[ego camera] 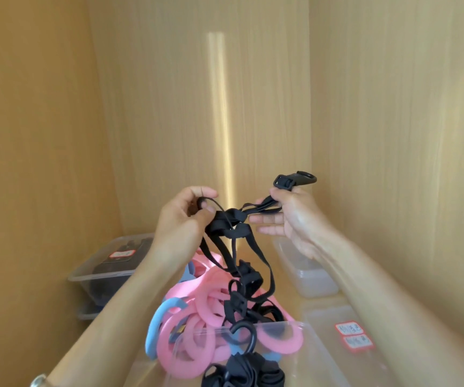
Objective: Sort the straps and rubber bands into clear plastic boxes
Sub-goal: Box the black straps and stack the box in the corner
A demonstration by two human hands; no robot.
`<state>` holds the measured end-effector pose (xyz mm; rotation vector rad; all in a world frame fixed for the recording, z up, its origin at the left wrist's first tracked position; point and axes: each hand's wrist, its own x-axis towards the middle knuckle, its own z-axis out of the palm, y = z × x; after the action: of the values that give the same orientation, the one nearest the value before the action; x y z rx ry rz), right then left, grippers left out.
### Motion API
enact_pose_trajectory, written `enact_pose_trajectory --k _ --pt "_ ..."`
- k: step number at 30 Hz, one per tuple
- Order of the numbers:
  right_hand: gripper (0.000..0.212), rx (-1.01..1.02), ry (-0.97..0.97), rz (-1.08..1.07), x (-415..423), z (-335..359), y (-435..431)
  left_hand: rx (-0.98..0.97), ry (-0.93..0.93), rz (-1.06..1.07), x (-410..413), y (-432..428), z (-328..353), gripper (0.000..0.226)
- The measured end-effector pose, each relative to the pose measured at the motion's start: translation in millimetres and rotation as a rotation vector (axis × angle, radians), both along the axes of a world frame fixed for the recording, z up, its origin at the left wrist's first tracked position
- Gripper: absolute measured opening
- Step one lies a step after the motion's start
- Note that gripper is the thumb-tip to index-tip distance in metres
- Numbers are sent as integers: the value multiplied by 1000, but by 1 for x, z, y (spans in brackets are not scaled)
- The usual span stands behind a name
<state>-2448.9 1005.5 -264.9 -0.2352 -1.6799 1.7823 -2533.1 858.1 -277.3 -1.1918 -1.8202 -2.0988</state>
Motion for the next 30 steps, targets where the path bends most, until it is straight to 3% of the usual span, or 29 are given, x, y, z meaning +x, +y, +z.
enact_pose_trajectory --k 3,5,8,10,13,15,17,22,27,30 --pt "13 -51 115 -42 2 5 1 -95 505 360 -5 -4 -4 28" --pt "13 -80 192 -61 3 9 2 -129 726 512 -12 -7 -7 18" --pt "13 -135 257 -57 2 11 2 -71 693 541 -13 -9 -8 11" --pt "12 -183 281 -47 0 11 2 -44 482 361 -7 -10 -4 18" --pt "10 -225 315 -59 1 11 6 -266 206 -65 -3 -17 2 9" --pt "9 -223 337 -64 3 11 8 -426 161 -156 -4 -18 -1 27" --pt "9 -196 350 -42 5 12 4 -388 148 -103 -1 -14 -2 38" --pt "10 -80 368 44 5 18 -13 -370 565 239 9 -2 1 42" --pt "10 -73 352 27 5 16 -12 -348 747 493 5 -3 -1 13" --pt "11 -125 353 2 3 14 -7 -269 844 525 1 -1 -6 19"
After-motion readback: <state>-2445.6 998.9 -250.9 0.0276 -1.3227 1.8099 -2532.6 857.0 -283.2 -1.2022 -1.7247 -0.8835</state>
